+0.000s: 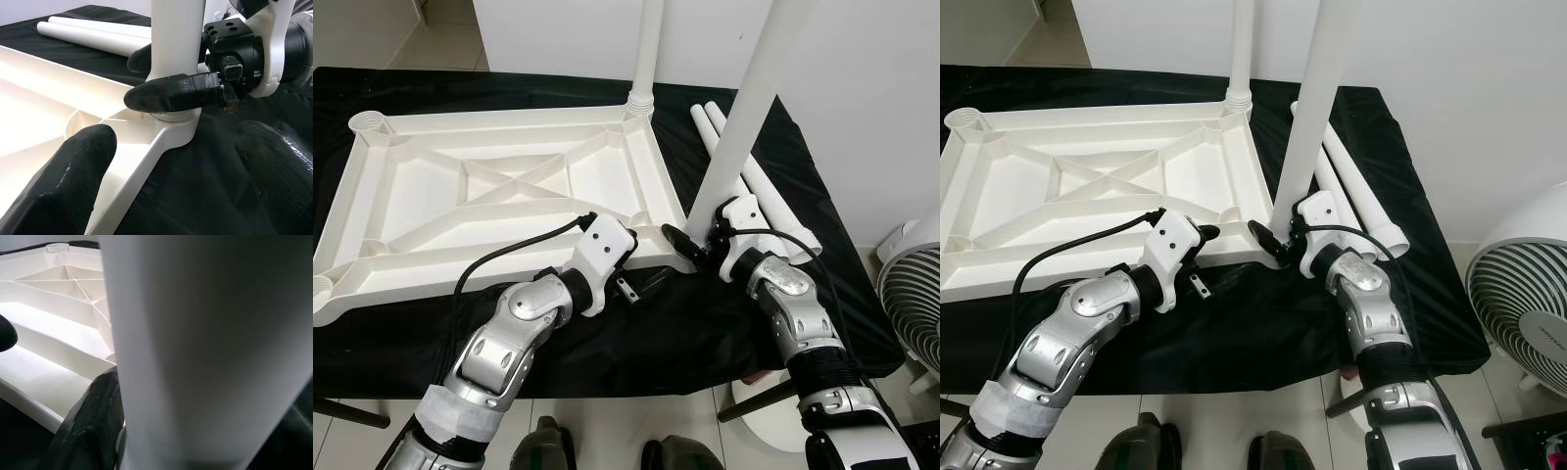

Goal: Building children table

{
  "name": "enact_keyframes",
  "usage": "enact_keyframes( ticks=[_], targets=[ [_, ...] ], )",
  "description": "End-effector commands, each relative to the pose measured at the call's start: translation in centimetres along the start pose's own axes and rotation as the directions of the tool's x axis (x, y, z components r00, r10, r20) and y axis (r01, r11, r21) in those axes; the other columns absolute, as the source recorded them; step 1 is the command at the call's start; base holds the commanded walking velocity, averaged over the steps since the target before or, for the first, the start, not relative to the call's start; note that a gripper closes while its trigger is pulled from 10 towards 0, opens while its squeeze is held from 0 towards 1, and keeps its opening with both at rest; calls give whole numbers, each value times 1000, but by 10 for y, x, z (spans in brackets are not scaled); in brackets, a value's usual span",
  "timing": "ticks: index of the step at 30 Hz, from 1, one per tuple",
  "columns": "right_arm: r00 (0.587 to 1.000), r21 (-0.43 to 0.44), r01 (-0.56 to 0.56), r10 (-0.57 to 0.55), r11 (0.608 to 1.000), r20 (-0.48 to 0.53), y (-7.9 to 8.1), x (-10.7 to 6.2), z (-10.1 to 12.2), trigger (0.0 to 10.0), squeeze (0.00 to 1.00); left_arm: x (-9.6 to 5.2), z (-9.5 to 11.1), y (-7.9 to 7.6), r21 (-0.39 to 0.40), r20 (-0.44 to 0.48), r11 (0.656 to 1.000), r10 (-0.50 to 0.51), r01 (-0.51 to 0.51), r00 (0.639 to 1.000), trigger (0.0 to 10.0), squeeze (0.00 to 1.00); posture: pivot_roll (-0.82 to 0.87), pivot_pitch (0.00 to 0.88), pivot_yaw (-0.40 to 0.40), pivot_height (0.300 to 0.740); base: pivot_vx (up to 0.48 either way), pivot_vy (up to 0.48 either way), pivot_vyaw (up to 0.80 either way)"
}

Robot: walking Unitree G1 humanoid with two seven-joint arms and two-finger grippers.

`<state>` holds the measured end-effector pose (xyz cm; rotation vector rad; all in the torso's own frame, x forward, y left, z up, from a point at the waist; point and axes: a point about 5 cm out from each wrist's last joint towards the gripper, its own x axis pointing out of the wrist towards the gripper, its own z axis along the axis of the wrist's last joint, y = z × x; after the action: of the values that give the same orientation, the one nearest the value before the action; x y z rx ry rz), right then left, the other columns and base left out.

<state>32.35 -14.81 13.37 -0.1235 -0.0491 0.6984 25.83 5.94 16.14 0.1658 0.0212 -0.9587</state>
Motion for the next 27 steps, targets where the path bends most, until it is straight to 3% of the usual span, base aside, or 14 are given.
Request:
enact_keyframes(
  ticks=[1, 2, 3, 4, 7, 13, 16, 20, 22, 23, 24, 27],
  targets=[
    [1000, 55, -14, 13, 998, 14, 3, 0, -4, 0, 0, 2, 0, -7, -13, 0, 999, -44, 44, 999, 10000, 0, -8, 31, -12, 740, 0, 0, 0],
    [1000, 63, -2, 1, 998, 14, 3, -1, -5, 2667, 0, 2, 0, -8, -15, 0, 999, -44, 44, 999, 10000, 0, -8, 31, -12, 740, 0, 0, 0],
    [1000, 63, -2, 1, 998, 14, 3, -1, -5, 2667, 0, 2, 0, -8, -15, 0, 999, -44, 44, 999, 10000, 0, -8, 31, -12, 740, 0, 0, 0],
    [999, 88, 45, -46, 995, 14, 1, 0, -5, 10000, 0, 2, -1, -9, -16, -2, 999, -46, 46, 999, 10000, 0, -8, 30, -12, 740, 0, 0, 0],
    [997, 106, 69, -72, 992, 20, 0, 0, -4, 10000, 0, 1, -1, -10, -17, -3, 999, -47, 47, 999, 10000, 0, -9, 31, -12, 740, 0, 0, 0],
    [972, 110, 235, -235, 966, -18, 3, 4, -4, 10000, 0, 0, -2, -10, -25, -5, 998, -49, 49, 999, 10000, 0, -12, 33, -12, 740, 0, 0, 0],
    [915, 171, 404, -399, 899, -65, 9, 5, -7, 10000, 0, 0, -2, -10, -26, -6, 998, -50, 50, 999, 10000, 0, -14, 34, -13, 740, 0, 0, 0],
    [875, 172, 485, -478, 858, -81, 16, 5, -7, 10000, 0, 0, -2, -10, -28, -5, 998, -50, 50, 999, 10000, 0, -16, 35, -12, 740, 0, 0, 0],
    [783, 181, 621, -613, 762, -105, 22, 3, -7, 10000, 0, 2, -2, -11, -31, -3, 998, -52, 52, 999, 10000, 0, -16, 34, -14, 740, 0, 0, 0],
    [783, 181, 621, -613, 762, -105, 22, 3, -7, 10000, 0, 2, -2, -11, -31, -3, 998, -52, 52, 999, 10000, 0, -16, 34, -14, 740, 0, 0, 0],
    [752, 182, 658, -648, 731, -117, 24, 2, -8, 10000, 0, 2, -2, -11, -33, -2, 998, -53, 52, 999, 10000, 0, -16, 34, -14, 740, 0, 0, 0],
    [766, 208, 641, -633, 739, -116, 36, 8, -6, 10000, 0, 2, -1, -12, -37, 2, 998, -55, 55, 999, 10000, 0, -21, 33, -12, 740, 0, 0, 0]
  ],
)
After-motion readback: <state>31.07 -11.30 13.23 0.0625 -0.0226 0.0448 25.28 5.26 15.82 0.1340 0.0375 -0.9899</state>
